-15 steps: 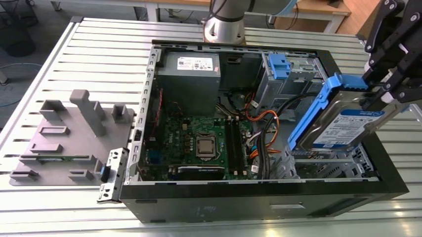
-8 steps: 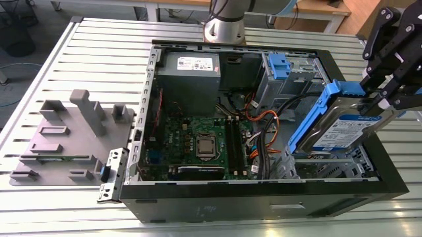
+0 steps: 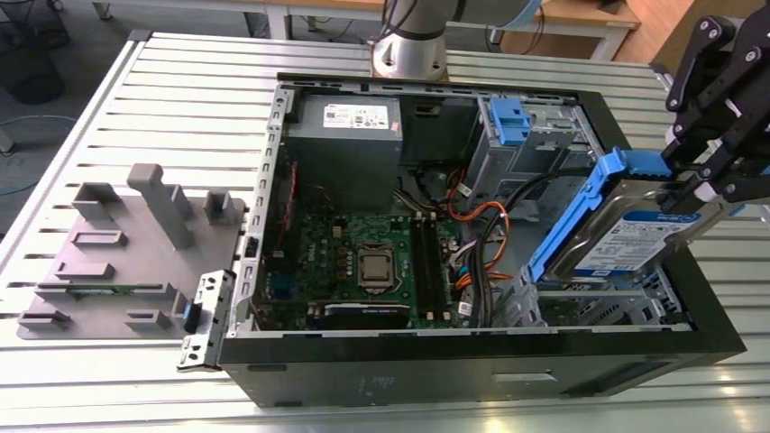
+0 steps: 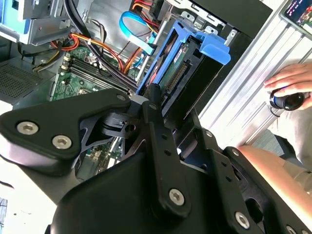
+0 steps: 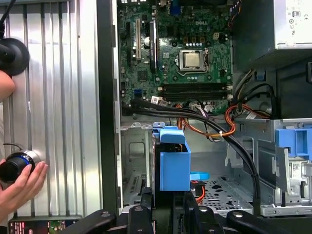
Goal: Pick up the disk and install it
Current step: 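Insert the disk into the insertion slot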
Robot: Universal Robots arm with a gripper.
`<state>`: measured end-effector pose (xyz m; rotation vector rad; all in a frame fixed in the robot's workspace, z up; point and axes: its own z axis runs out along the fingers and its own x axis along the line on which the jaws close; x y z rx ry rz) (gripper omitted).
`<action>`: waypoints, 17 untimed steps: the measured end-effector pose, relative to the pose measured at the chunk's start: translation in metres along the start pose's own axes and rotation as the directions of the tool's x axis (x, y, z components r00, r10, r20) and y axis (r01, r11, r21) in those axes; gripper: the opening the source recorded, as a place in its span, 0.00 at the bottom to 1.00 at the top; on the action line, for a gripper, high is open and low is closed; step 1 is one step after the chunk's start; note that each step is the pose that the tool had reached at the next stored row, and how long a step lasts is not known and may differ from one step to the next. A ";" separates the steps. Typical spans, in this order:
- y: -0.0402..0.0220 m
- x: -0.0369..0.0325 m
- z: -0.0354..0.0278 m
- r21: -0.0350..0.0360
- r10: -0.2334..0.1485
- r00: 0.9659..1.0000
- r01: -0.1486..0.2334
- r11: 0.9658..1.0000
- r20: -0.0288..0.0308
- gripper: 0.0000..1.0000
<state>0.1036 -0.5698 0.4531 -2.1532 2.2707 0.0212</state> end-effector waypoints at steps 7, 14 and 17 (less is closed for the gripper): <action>-0.0002 0.0000 0.0002 0.000 0.000 1.000 0.000 1.000 0.000 0.35; -0.0002 0.0001 0.0050 0.000 0.000 1.000 0.000 1.000 0.000 0.35; -0.0002 0.0002 0.0077 0.000 0.000 1.000 0.000 1.000 0.000 0.35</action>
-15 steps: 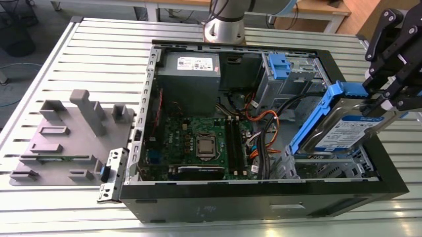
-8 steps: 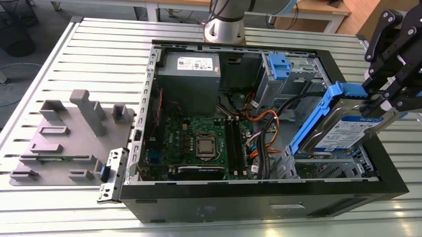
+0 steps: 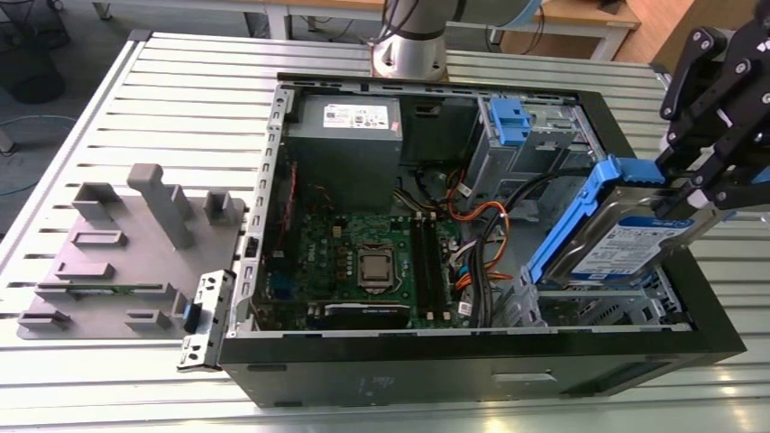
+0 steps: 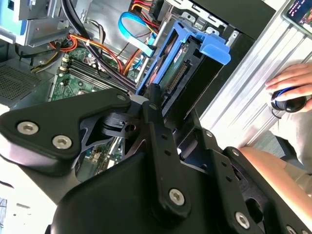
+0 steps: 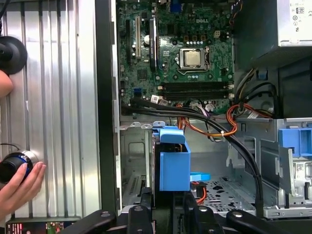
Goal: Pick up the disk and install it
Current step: 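Insert the disk into the insertion slot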
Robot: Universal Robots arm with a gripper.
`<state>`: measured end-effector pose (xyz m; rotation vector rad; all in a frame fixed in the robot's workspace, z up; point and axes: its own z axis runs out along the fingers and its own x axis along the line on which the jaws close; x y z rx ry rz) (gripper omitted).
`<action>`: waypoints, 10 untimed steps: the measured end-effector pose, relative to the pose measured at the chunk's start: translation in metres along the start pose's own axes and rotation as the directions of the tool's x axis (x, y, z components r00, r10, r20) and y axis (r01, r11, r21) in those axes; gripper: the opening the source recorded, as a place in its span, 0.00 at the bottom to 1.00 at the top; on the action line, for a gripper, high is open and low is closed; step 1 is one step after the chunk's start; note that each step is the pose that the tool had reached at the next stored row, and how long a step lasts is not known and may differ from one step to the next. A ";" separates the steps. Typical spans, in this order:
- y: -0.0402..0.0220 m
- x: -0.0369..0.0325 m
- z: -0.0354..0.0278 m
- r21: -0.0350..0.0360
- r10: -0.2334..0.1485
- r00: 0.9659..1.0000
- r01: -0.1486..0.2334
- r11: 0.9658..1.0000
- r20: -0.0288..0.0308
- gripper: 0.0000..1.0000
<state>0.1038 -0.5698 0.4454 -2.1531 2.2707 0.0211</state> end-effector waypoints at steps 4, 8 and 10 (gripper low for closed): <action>0.0000 0.0001 0.0040 0.000 0.000 1.000 0.000 1.000 0.000 0.35; 0.0000 0.0001 0.0076 0.000 0.000 1.000 0.000 1.000 0.000 0.35; 0.0000 0.0002 0.0096 0.000 0.000 1.000 0.000 1.000 0.000 0.35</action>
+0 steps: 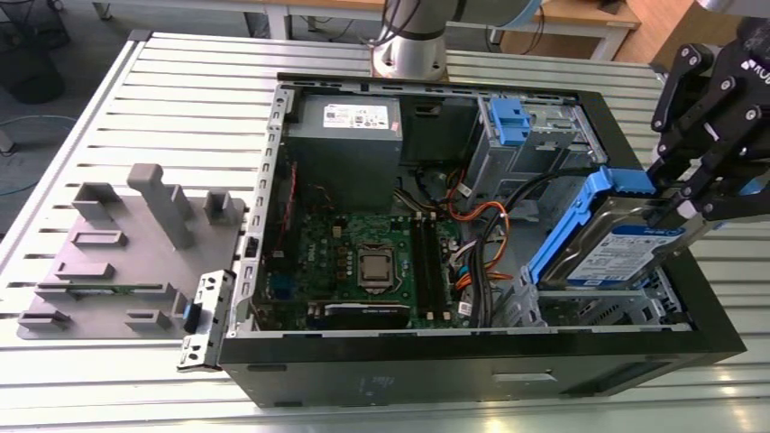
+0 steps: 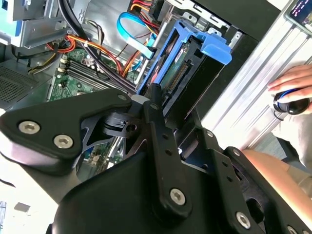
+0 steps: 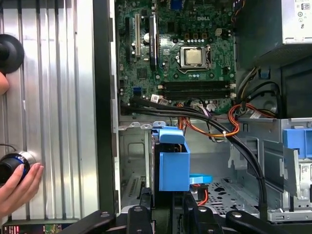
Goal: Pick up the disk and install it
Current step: 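Insert the disk into the insertion slot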
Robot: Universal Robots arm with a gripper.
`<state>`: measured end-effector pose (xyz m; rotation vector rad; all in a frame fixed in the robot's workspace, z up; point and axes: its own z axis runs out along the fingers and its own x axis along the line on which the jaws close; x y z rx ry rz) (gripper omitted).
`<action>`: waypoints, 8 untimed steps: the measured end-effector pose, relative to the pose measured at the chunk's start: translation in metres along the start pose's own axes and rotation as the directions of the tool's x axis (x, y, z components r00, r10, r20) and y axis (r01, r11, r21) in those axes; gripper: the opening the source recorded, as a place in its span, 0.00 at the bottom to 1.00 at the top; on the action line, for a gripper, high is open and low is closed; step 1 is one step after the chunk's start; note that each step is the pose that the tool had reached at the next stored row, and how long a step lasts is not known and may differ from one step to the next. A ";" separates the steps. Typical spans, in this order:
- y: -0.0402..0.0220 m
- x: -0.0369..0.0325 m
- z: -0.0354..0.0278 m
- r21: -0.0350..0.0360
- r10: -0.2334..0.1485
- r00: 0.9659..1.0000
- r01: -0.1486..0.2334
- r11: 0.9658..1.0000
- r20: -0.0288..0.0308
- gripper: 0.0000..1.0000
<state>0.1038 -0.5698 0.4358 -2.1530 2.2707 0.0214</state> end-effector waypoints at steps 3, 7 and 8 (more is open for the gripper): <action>0.0000 0.0000 0.0034 0.000 0.000 1.000 0.000 1.000 0.000 0.35; 0.0000 0.0001 0.0078 0.000 0.000 1.000 0.000 1.000 0.000 0.35; 0.0000 0.0002 0.0089 0.000 0.000 1.000 0.000 1.000 0.000 0.35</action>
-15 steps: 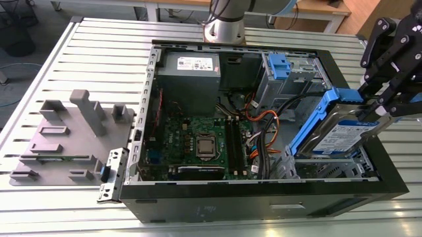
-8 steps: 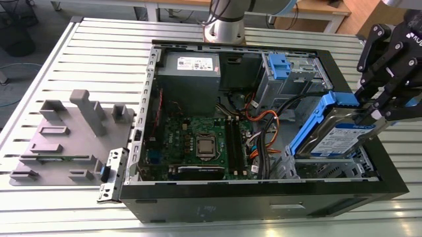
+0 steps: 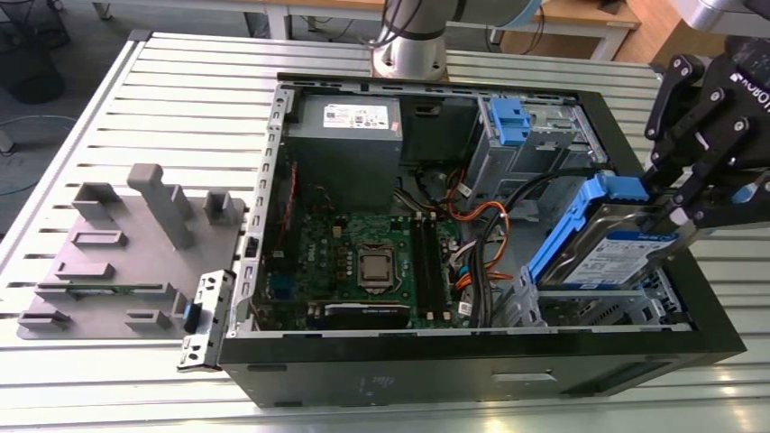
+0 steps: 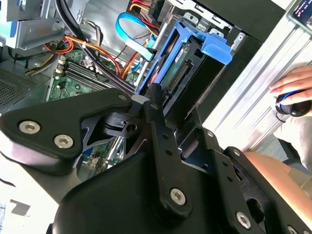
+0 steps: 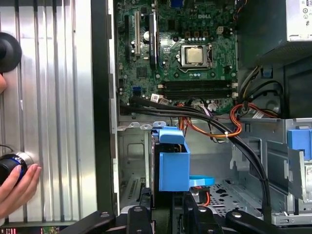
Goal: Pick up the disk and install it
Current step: 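Insert the disk into the insertion slot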
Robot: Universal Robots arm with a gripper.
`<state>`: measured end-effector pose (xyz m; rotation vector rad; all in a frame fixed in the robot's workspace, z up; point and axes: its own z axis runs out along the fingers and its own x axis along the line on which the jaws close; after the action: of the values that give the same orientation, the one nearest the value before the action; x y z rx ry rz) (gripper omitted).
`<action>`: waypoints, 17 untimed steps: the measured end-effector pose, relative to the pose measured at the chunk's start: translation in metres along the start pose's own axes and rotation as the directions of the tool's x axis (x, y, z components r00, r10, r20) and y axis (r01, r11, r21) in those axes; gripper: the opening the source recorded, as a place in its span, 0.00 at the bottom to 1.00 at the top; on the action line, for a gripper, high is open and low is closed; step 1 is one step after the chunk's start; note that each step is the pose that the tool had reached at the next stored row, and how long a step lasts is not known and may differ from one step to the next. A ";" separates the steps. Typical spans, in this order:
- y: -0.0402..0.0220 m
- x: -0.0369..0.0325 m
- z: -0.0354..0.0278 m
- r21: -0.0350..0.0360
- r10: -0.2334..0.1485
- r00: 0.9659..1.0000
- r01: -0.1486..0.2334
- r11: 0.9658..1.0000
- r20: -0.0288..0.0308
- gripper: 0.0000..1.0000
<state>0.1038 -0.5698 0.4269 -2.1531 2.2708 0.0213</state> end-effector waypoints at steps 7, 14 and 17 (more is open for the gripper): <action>0.0000 0.0002 0.0090 0.000 0.000 1.000 0.000 1.000 0.000 0.35; -0.0001 0.0004 0.0212 0.000 0.000 1.000 0.000 1.000 0.000 0.35; -0.0001 0.0005 0.0266 0.000 0.000 1.000 0.000 1.000 0.000 0.35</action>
<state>0.1038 -0.5699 0.4002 -2.1532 2.2707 0.0212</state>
